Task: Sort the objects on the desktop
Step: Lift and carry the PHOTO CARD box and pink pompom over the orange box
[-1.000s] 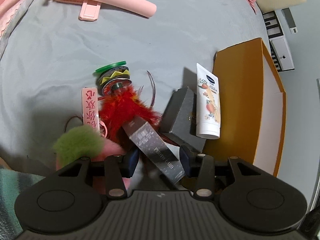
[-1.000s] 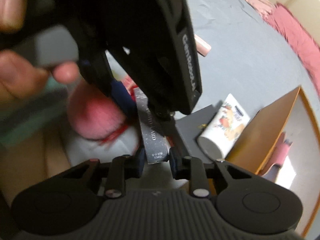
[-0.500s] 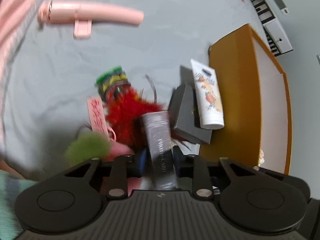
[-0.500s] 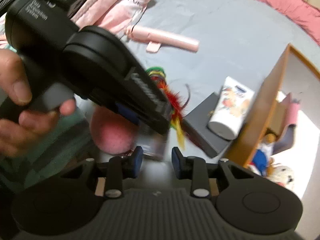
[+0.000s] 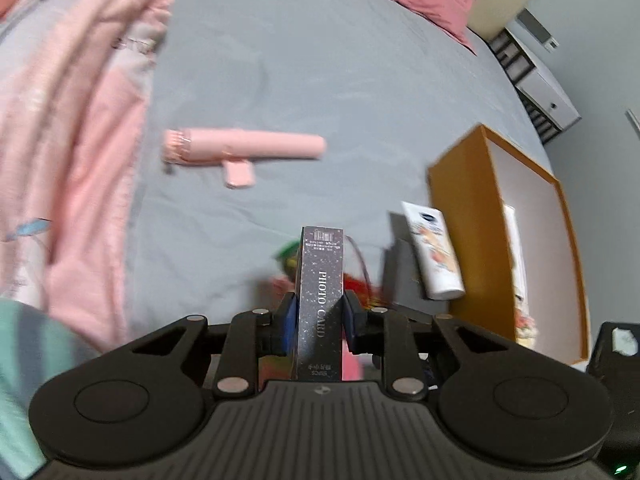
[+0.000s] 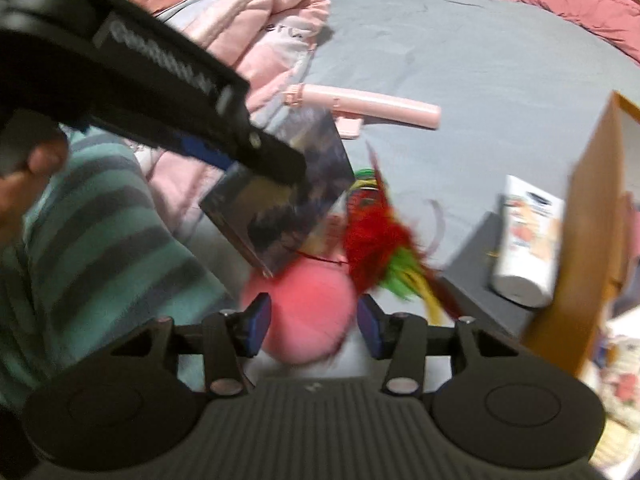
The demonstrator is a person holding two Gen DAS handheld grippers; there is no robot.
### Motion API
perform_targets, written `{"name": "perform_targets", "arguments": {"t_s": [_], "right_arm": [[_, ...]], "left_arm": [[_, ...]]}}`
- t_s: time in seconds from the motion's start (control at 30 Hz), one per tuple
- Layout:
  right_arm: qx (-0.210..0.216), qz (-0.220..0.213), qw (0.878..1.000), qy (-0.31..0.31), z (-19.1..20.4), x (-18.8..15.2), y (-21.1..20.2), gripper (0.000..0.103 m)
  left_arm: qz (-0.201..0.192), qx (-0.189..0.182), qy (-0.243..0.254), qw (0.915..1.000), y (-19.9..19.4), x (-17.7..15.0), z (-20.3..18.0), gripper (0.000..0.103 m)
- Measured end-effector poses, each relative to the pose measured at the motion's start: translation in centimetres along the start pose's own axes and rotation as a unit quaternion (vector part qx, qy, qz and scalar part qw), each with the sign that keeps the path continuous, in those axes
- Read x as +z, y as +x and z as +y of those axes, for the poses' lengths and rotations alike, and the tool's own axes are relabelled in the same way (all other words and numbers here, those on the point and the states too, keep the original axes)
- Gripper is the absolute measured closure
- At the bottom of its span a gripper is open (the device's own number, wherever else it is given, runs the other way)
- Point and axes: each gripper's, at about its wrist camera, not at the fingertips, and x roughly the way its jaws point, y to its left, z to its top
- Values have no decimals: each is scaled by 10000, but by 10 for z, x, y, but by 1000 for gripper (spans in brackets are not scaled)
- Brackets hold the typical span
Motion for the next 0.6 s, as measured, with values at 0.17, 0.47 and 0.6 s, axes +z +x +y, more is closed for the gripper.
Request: {"name": "perform_targets", "arguments": {"t_s": [0.17, 0.47, 0.6], "right_arm": [[-118, 56, 9993, -355, 19, 5, 25, 53], [-142, 531, 9969, -562, 25, 2, 67, 50], [-306, 400, 9969, -608, 28, -1, 77, 55]], "left_arm": [[-60, 5, -192, 9998, -7, 1, 21, 76], [-34, -107, -458, 9989, -5, 2, 46, 76], [13, -113, -478, 9988, -1, 2, 49, 76]]}}
